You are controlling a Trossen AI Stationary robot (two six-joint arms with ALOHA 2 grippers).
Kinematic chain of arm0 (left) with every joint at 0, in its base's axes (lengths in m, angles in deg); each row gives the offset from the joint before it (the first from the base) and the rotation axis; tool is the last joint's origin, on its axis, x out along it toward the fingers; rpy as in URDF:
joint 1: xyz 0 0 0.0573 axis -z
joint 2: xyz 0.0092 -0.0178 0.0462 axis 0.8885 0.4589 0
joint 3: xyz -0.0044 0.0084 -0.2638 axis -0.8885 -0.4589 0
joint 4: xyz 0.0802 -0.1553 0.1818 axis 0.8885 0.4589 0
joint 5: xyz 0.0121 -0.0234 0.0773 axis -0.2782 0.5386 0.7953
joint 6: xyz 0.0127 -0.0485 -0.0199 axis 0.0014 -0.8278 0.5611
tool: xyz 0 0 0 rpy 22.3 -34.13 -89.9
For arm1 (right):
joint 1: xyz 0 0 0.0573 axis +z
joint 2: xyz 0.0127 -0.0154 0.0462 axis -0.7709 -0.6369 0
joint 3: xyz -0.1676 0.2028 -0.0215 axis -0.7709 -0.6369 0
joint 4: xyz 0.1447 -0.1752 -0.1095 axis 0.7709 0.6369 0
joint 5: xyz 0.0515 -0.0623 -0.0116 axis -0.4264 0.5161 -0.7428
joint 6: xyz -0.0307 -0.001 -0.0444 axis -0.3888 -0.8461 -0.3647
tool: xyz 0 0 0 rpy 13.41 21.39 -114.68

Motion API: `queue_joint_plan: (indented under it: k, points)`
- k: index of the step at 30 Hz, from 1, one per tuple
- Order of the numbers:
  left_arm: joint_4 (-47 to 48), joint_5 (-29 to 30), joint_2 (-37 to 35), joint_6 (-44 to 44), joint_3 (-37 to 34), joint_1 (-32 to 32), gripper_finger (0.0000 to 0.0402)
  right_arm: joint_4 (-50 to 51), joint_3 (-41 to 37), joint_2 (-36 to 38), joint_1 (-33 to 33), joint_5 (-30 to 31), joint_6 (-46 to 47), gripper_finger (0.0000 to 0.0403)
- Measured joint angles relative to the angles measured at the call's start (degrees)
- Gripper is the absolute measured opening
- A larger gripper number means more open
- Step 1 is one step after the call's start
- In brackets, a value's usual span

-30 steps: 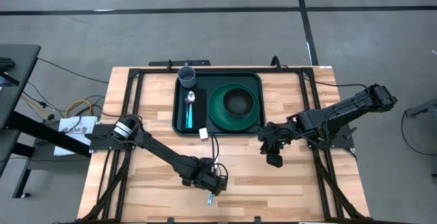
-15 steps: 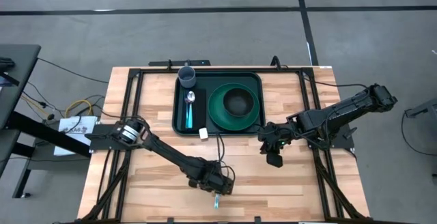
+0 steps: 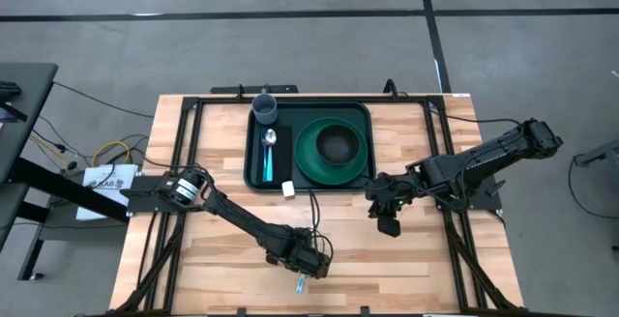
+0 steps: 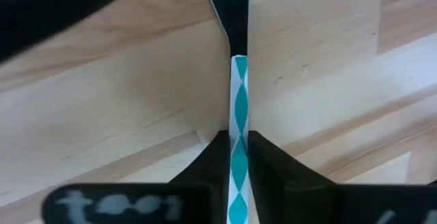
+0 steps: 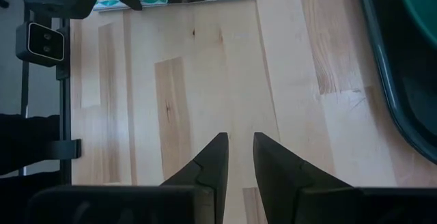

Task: Set up tray
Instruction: Put the blue knife to the right of the blue spoon on the dark green tray

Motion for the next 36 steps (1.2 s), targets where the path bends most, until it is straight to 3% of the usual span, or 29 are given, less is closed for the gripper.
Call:
queue_joint_plan:
  k: [3,20,36]
  points:
    - [0.35,0.47,-0.02,0.20,0.00,0.02,0.0011,-0.01,0.00,0.00,0.00,0.00,-0.02,0.0064]
    - [2.69,2.14,-1.46,-1.93,-0.31,-0.05,0.0007,-0.01,0.00,-0.01,0.00,0.00,-1.42,0.0064]
    - [21.79,14.33,-14.66,-5.02,-0.31,-4.12,0.0006,0.01,0.00,0.00,0.00,0.00,-1.60,0.0064]
